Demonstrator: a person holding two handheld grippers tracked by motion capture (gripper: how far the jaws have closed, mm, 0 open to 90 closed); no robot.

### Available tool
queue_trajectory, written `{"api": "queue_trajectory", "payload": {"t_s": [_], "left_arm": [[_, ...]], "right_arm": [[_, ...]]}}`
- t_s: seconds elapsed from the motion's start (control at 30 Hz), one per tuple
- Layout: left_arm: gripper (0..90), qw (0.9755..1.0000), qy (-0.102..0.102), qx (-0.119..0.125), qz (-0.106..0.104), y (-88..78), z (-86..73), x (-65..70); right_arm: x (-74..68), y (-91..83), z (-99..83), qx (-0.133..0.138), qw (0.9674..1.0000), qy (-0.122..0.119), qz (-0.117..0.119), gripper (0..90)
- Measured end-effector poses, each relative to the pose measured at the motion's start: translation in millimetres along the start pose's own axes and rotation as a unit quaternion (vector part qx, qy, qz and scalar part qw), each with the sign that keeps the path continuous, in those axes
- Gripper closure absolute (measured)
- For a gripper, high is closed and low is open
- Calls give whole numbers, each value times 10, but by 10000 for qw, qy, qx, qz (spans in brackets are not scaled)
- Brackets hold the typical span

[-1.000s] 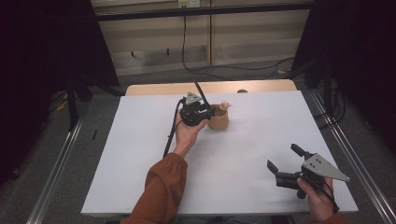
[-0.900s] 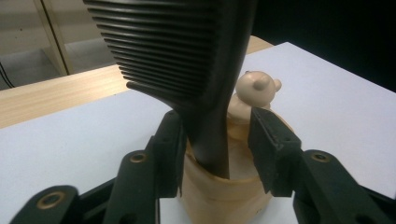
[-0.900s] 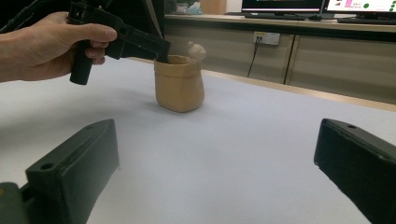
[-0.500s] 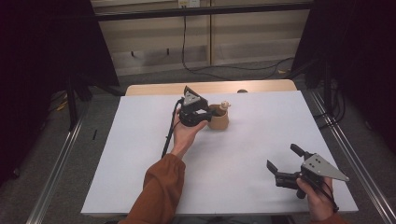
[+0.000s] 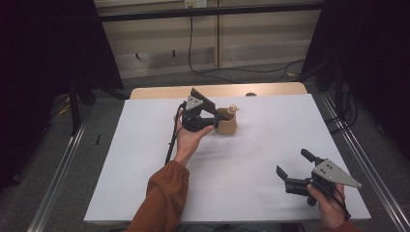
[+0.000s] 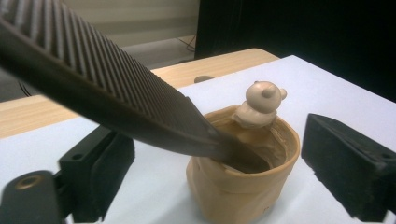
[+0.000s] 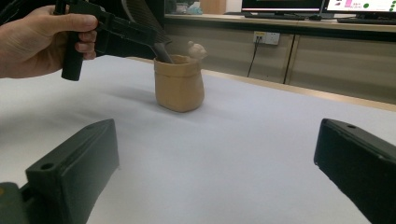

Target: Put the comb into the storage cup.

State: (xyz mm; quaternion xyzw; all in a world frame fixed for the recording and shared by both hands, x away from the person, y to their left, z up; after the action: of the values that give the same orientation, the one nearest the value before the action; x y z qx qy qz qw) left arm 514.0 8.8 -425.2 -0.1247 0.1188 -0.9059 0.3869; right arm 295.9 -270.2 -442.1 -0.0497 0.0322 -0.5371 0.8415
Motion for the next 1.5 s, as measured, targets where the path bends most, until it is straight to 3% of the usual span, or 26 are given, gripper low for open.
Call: {"api": "queue_trajectory", "payload": {"t_s": [0.4, 0.6, 0.87, 0.93, 0.97, 1.13, 1.2, 1.27, 1.33, 1.4, 1.5], "left_arm": [[25, 9997, -179, 151, 59, -146, -12, -78], [26, 9995, -15, 286, 111, -238, 68, -56], [26, 9987, -10, 484, 149, -346, 88, -88], [30, 9977, -8, 645, 194, -371, 82, -94], [31, 9976, 76, 651, 221, -387, 80, -101], [34, 9971, 38, 720, 256, -466, 81, -93], [33, 9967, 62, 768, 247, -508, 90, -86], [32, 9964, 88, 838, 107, -548, 95, -57], [31, 9962, 181, 826, 217, -592, 89, -57], [29, 9963, 24, 845, 135, -638, 92, -46], [27, 9954, 89, 936, 185, -716, 96, -24]], "right_arm": [[11, -5, 0, -10, 10000, -16, -40, 0], [16, 7, -3, 0, 10000, -29, -57, 0], [30, 6, -3, 0, 10000, -5, -84, 0], [30, 13, -5, 4, 10000, -5, -82, 0], [30, 16, -6, 0, 10000, -10, -80, 0], [26, 15, -5, -8, 10000, -25, -89, 0], [29, 13, -3, 5, 10000, -10, -94, 0], [28, 9, -2, -2, 9999, -26, -98, 0], [25, -2, 0, -4, 9999, -26, -116, 0], [22, -13, 2, 12, 9999, -25, -123, 0], [19, -18, 5, 30, 9999, -17, -125, 0]]}}
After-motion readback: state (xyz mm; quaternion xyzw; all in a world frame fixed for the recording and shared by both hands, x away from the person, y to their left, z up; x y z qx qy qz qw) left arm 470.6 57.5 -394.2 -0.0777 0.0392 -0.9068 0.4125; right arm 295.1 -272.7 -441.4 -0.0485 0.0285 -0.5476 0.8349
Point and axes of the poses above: each handheld gripper's, and its own axes: y roughly forward along the jaws, z roughly out of its top, x roughly to its right, the point moved 5 cm from there along y, roughly forward along the jaws, and after that the axes turned 4 degrees about x, right-handed, at the moved point
